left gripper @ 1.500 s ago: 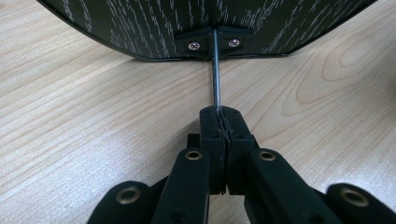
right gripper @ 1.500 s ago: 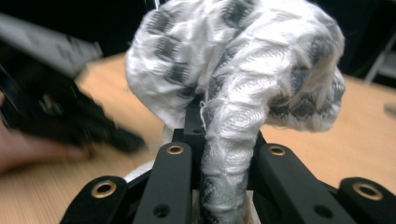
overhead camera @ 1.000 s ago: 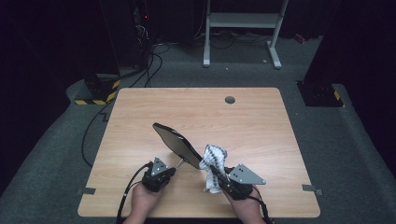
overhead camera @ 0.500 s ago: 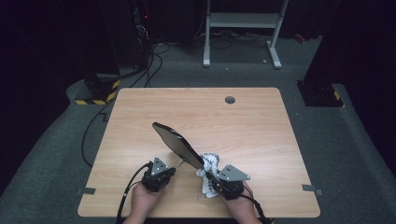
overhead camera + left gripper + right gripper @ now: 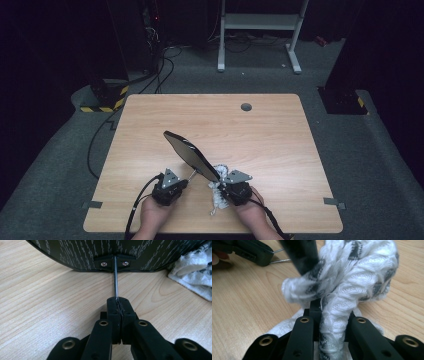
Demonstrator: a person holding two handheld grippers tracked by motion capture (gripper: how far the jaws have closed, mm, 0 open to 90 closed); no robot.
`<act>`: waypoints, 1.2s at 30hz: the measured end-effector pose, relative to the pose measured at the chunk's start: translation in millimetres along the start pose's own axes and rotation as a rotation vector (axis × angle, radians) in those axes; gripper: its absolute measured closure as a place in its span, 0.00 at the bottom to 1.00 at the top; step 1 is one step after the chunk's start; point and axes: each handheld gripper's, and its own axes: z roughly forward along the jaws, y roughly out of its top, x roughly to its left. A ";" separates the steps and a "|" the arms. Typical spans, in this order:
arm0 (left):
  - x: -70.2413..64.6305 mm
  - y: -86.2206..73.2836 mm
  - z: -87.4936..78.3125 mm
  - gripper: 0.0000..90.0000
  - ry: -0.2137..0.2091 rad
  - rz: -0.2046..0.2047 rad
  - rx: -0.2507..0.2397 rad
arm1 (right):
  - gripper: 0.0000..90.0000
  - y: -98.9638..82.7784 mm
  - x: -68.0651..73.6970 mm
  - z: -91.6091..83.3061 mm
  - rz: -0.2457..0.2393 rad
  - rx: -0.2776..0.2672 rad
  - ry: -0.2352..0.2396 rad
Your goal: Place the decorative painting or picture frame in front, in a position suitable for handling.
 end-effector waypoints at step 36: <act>0.0 0.1 0.2 0.98 0.001 -0.001 -0.001 | 0.86 86.5 20.3 -94.8 -0.062 -0.418 0.017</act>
